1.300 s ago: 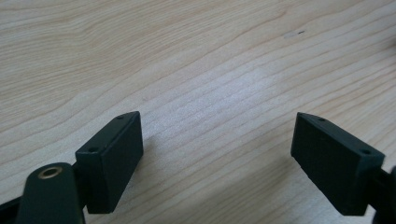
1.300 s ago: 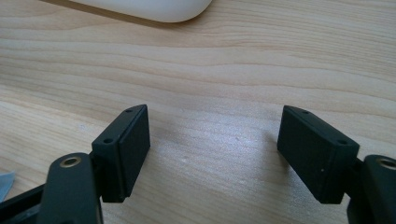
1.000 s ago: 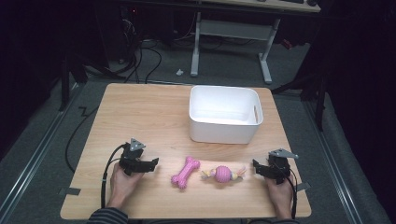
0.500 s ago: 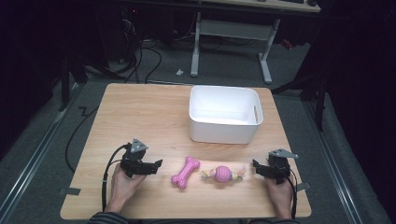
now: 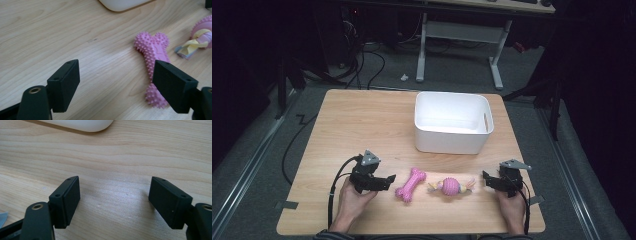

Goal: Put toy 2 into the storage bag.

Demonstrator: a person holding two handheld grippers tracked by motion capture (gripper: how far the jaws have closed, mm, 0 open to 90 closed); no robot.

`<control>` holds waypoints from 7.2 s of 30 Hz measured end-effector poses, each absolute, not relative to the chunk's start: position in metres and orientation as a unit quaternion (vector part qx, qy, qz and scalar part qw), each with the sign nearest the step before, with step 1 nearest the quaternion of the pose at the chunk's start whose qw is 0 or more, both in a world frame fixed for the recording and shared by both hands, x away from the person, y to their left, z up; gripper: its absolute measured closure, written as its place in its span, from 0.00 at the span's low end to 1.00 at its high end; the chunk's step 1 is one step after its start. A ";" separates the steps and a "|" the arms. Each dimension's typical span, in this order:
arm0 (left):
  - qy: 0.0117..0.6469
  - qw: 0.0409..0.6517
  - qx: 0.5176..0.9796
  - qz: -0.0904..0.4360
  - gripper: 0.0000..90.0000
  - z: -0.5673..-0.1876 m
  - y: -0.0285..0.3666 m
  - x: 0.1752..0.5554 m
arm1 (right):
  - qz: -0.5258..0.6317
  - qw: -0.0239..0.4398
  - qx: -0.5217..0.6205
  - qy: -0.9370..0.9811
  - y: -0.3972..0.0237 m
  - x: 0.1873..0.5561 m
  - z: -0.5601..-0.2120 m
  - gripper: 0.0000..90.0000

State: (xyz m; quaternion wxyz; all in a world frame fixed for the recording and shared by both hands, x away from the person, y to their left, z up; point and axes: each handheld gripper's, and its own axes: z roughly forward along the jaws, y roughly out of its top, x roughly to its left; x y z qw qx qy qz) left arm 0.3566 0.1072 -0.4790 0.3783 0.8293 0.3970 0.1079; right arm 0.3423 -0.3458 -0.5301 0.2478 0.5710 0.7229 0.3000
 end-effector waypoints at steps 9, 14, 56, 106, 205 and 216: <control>0.374 0.369 0.846 0.092 0.28 -0.483 0.080 0.355 | 0.300 0.248 0.571 0.723 -0.346 0.342 -0.530 0.28; 0.362 0.364 0.853 0.093 0.29 -0.482 0.068 0.354 | 0.300 0.248 0.570 0.723 -0.346 0.342 -0.530 0.28; 0.350 0.301 0.884 0.080 0.41 -0.510 0.016 0.366 | 0.300 0.247 0.569 0.725 -0.346 0.342 -0.530 0.28; 0.325 0.307 0.893 0.045 0.65 -0.469 0.028 0.370 | 0.302 0.247 0.564 0.728 -0.345 0.342 -0.530 0.28; 0.253 0.373 0.891 0.058 0.65 -0.321 -0.011 0.471 | 0.302 0.246 0.564 0.728 -0.345 0.342 -0.530 0.28; 0.255 0.369 0.893 0.049 0.65 -0.329 -0.020 0.483 | 0.302 0.246 0.564 0.728 -0.345 0.342 -0.530 0.28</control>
